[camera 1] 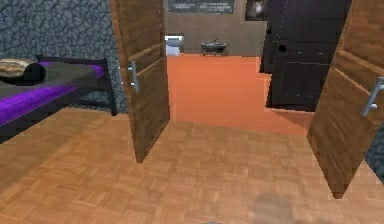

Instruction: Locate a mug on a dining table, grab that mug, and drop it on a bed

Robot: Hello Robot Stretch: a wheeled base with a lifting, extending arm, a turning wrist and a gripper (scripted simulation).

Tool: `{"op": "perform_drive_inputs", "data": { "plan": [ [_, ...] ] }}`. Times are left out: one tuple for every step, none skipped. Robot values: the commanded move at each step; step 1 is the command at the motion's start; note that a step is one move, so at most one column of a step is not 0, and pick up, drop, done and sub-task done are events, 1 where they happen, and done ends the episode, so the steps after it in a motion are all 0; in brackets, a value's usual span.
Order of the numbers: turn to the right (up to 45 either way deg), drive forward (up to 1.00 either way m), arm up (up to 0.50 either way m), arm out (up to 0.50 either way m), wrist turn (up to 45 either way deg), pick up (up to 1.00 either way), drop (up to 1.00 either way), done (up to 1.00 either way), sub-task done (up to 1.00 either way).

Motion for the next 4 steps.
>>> {"op": "perform_drive_inputs", "data": {
  "plan": [
    [-27.0,0.0,0.0,0.0,0.0,0.0,0.0,0.0,0.0],
    [0.0,0.5,0.0,0.0,0.0,0.0,0.0,0.0,0.0],
    [-18.0,0.0,0.0,0.0,0.0,0.0,0.0,0.0,0.0],
    [0.0,0.95,0.0,0.0,0.0,0.0,0.0,0.0,0.0]
  ]
}}
